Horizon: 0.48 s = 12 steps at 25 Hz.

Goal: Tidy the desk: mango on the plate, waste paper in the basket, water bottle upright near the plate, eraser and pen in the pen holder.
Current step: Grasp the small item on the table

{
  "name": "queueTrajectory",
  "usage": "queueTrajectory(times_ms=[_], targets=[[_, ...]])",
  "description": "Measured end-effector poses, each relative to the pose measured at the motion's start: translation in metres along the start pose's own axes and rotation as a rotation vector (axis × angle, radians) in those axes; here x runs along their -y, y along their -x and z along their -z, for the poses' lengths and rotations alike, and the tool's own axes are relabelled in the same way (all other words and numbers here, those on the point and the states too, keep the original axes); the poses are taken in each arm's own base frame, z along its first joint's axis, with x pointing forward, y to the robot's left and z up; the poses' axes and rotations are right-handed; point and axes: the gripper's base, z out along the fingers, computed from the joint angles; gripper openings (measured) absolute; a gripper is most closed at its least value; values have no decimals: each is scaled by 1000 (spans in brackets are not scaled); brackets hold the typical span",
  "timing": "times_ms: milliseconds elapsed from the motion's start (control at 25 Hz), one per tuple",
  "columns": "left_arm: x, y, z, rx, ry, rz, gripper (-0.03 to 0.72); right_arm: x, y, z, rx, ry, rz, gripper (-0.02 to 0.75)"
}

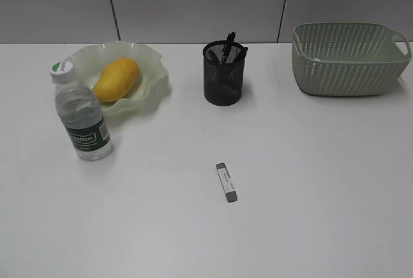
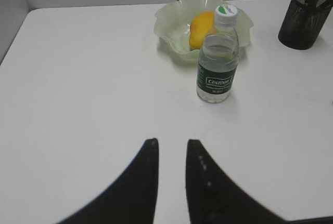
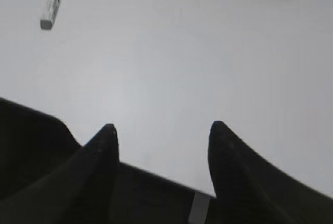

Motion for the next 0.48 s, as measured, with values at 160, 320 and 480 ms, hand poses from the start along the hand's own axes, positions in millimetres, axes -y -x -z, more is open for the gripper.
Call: queueTrajectory(times_ms=[160,320,480], targets=[[0,0,0,0,-2,1,130,-1,-2,0,115,13,5,437],[0,0,0,0,-3,2,130,-1,-1,-2,130,17,8,436],[0,0,0,0,-5,3,130,-1,-1,-2,132,17,10,436]])
